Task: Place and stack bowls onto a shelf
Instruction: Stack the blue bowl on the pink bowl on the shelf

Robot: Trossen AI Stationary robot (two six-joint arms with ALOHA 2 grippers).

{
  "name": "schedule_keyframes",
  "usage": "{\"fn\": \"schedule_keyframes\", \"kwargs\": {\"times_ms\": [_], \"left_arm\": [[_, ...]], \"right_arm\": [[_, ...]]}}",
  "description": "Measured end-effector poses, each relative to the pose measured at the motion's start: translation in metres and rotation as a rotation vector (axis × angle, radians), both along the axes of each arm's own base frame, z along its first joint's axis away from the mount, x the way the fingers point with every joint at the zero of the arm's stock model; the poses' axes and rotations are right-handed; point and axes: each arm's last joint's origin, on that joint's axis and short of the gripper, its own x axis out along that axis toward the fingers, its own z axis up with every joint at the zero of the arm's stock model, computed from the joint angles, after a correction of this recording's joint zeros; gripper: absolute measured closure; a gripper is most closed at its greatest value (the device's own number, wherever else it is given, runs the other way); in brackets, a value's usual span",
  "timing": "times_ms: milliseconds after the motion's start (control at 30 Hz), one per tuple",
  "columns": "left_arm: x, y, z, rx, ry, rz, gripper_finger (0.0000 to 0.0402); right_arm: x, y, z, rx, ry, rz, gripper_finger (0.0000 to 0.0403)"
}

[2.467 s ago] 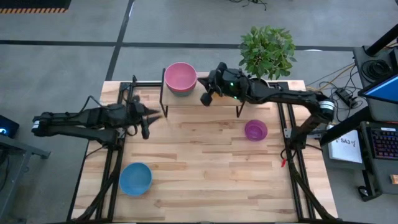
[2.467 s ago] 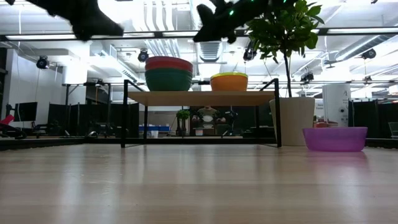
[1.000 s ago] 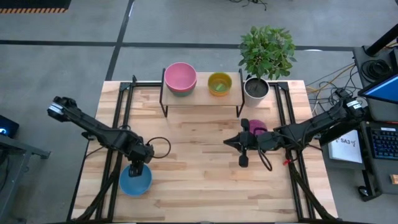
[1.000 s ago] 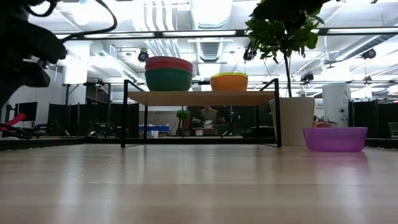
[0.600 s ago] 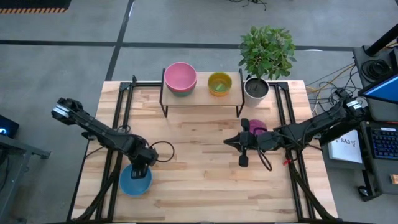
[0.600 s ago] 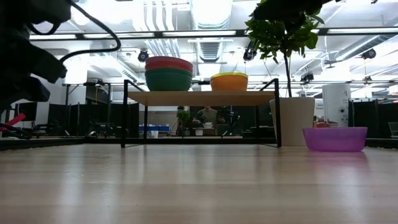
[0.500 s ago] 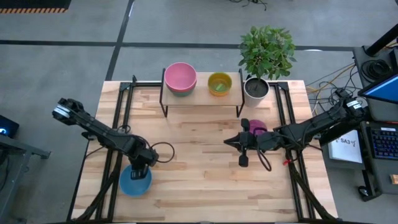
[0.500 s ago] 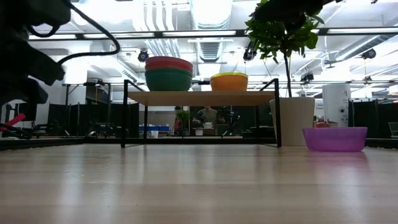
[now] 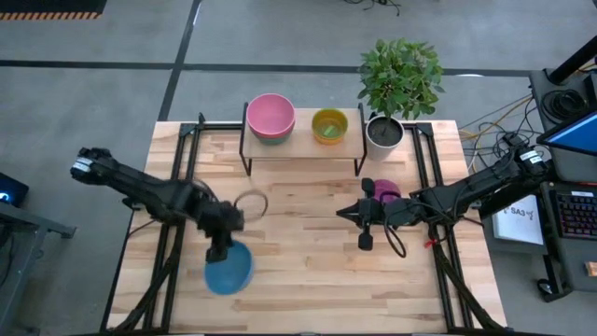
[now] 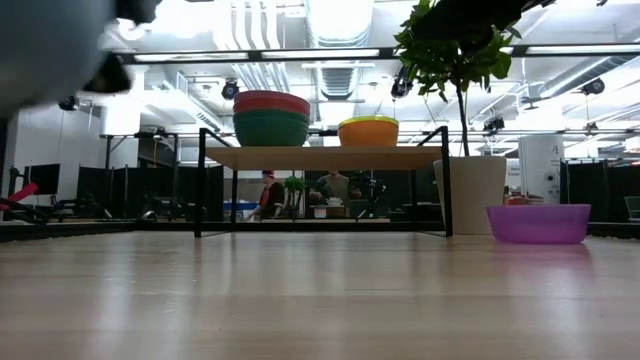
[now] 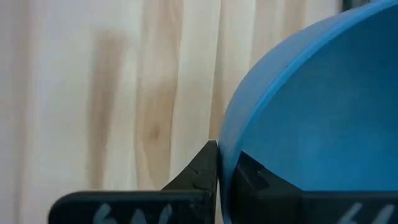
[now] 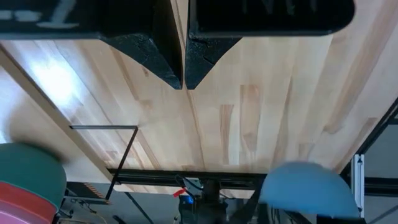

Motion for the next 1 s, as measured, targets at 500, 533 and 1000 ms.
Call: {"fn": "schedule_keyframes", "kwargs": {"times_ms": [500, 533, 1000], "left_arm": [[0.012, 0.131, 0.151, 0.176, -0.374, 0.554, 0.0401], [0.012, 0.141, 0.159, 0.201, -0.391, 0.583, 0.0401], [0.022, 0.276, 0.198, 0.346, -0.234, 0.789, 0.0401]], "right_arm": [[0.0, 0.0, 0.0, -0.002, 0.004, 0.0, 0.0394], [0.0, 0.0, 0.0, -0.001, 0.005, 0.0, 0.0394], [-0.001, 0.0, -0.002, 0.002, 0.023, -0.004, 0.0394]]}}
